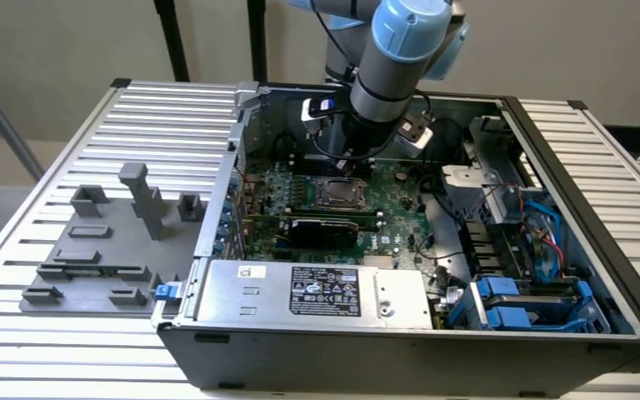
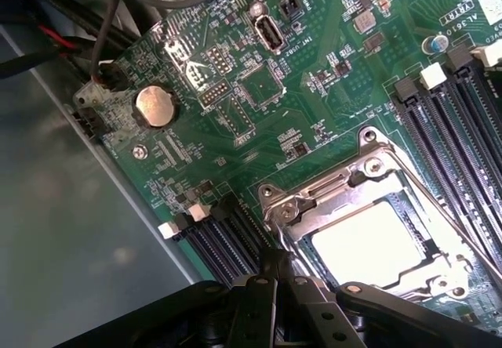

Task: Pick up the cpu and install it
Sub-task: 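Install the first cpu locking lever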

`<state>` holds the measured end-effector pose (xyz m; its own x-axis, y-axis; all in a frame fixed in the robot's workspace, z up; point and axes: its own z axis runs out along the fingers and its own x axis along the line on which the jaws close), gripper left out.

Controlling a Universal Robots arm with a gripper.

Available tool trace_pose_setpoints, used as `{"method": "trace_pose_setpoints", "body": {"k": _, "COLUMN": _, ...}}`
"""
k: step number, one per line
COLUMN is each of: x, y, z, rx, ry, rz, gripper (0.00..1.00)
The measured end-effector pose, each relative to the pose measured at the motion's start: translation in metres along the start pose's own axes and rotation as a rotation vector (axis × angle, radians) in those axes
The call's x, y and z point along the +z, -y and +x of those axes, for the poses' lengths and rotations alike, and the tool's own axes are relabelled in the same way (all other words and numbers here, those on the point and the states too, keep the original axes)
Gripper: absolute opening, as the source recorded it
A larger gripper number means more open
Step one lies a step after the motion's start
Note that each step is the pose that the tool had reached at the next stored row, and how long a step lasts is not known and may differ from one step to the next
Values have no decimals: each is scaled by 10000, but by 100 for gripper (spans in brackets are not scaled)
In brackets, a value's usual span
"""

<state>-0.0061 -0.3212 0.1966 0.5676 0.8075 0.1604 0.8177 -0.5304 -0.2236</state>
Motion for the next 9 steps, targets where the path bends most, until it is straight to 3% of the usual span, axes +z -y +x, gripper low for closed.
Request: {"method": "trace_pose_setpoints", "body": {"k": 9, "x": -1, "y": -4, "z": -5, "rx": -31, "ry": -124, "rz": 36, "gripper": 11}}
